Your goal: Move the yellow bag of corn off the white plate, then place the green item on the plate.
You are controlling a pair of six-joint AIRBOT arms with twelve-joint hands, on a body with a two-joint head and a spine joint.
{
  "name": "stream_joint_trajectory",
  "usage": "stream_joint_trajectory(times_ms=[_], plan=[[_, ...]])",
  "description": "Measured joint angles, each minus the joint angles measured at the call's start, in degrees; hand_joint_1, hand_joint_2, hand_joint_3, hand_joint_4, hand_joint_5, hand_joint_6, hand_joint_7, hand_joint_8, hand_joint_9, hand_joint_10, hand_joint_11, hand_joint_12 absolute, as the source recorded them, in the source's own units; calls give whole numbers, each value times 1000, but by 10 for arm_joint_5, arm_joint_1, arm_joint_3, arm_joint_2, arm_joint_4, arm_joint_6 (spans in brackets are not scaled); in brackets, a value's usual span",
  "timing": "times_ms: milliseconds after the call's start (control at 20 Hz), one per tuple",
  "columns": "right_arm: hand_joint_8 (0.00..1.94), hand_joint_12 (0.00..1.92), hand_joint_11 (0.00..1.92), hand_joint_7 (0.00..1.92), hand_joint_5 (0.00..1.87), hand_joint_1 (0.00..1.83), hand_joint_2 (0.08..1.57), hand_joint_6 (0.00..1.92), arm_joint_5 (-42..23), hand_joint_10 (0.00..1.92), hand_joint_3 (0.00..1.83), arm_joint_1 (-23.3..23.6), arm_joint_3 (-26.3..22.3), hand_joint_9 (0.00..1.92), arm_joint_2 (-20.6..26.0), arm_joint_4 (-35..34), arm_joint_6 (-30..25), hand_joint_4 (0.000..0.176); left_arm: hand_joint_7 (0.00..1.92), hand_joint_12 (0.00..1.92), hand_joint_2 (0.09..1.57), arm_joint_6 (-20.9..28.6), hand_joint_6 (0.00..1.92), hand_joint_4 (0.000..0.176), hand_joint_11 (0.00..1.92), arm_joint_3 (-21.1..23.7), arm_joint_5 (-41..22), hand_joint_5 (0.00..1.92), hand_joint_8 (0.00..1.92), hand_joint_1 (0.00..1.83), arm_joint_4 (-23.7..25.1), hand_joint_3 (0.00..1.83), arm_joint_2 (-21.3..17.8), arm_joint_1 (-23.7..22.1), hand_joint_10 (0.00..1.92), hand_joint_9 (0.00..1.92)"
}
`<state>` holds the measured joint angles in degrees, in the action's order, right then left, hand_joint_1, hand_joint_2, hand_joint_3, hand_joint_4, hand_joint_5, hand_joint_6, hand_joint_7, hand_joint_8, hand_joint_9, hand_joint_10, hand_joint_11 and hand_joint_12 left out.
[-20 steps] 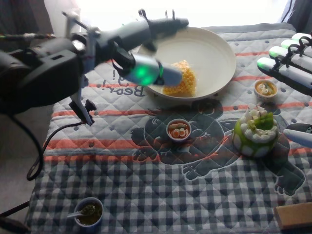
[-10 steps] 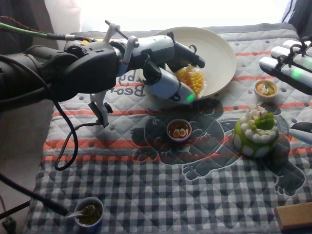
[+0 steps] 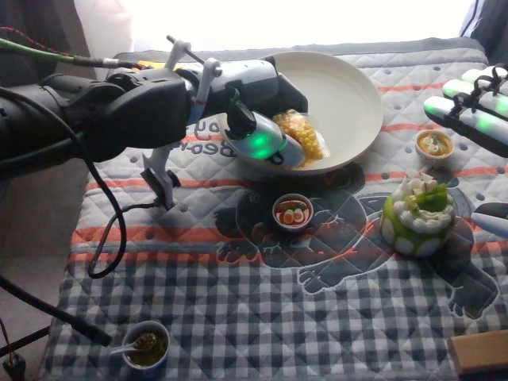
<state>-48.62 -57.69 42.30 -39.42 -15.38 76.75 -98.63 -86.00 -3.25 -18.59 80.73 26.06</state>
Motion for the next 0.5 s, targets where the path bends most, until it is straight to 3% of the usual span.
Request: stream_joint_trajectory(times_ms=[100, 200, 250, 300, 400, 450, 500], plan=[[0, 113, 0, 0, 0, 556, 1306, 0, 0, 0, 2, 0, 1, 0, 0, -1, 0, 0, 683, 1921, 1158, 0, 1918, 0, 984, 35, -21, 679, 1918, 1308, -1, 0, -32, 0, 1921, 843], [0, 77, 0, 0, 0, 577, 1314, 0, 0, 0, 2, 0, 1, 0, 0, 0, -3, 0, 857, 1921, 1146, -1, 1921, 0, 1216, 62, -48, 773, 1921, 1309, 0, 0, -60, 0, 1921, 1051], [0, 194, 0, 0, 0, 589, 1315, 0, 0, 0, 0, 0, 1, 0, 0, 0, -4, 0, 1112, 1921, 1147, -1, 1921, 0, 1455, 77, -63, 888, 1921, 1410, 8, 0, -74, 0, 1921, 1314], [0, 214, 0, 0, 0, 522, 1325, 0, 0, 0, 5, -1, 1, 0, 0, -1, -5, 0, 1275, 1921, 1136, -2, 1921, 0, 1570, 89, -72, 991, 1921, 1470, 12, 0, -83, 0, 1921, 1452], [0, 299, 0, 0, 0, 484, 1334, 0, 0, 0, 2, -1, 1, 0, 0, 0, -7, 35, 1288, 1921, 1186, 0, 1921, 0, 1516, 141, -108, 962, 1921, 1475, 31, 2, -119, 3, 1921, 1421], [0, 334, 0, 0, 0, 474, 1341, 0, 0, 0, 1, -1, 1, 0, 0, -1, -8, 4, 1218, 1921, 1181, 6, 1921, 0, 1468, 166, -127, 957, 1921, 1480, 42, 0, -137, 10, 1921, 1366], [0, 272, 0, 0, 0, 437, 1330, 0, 0, 0, 0, -1, 1, 0, 0, -1, -9, 13, 1167, 1921, 1172, 21, 1921, 0, 1415, 191, -150, 970, 1921, 1430, 56, 0, -156, 23, 1921, 1313]])
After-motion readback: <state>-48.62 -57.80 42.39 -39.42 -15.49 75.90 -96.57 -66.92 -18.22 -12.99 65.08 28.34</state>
